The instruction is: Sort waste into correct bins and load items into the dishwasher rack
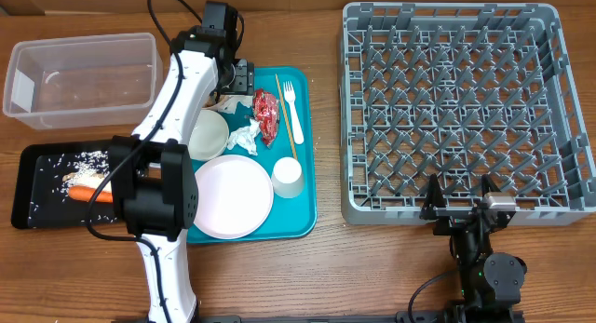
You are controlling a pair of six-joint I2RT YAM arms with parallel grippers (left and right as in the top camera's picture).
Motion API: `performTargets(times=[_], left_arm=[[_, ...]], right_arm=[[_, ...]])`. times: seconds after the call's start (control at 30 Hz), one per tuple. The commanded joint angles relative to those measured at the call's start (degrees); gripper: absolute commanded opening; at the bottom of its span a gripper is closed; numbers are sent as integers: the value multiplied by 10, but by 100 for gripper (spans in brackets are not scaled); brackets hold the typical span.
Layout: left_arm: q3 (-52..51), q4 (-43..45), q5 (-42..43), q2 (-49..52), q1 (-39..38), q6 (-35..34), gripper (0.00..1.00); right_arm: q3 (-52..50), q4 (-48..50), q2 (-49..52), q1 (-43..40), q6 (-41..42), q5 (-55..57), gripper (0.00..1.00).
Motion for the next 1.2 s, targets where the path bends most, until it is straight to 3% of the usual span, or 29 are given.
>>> performTargets(times=[0.0,0.17,0.4,0.63,0.93,1.17], left_arm=[[-5,2,-21,19,10,20,82],[-5,-4,-18,34,21,20,77],[-5,13,-18,36,21,37,77],[-5,11,-5,37,20,48,64],[-6,2,32,37,16,67,64],[-12,-2,11,37,16,59,65]], right_arm=[[-6,4,-5,3,2,8,100],[-6,4,-5,3,2,7,100],[-6,4,-5,3,2,7,100],[-6,4,-5,3,2,7,100],[-6,4,-5,3,2,8,100],[-6,4,-5,3,2,7,100]])
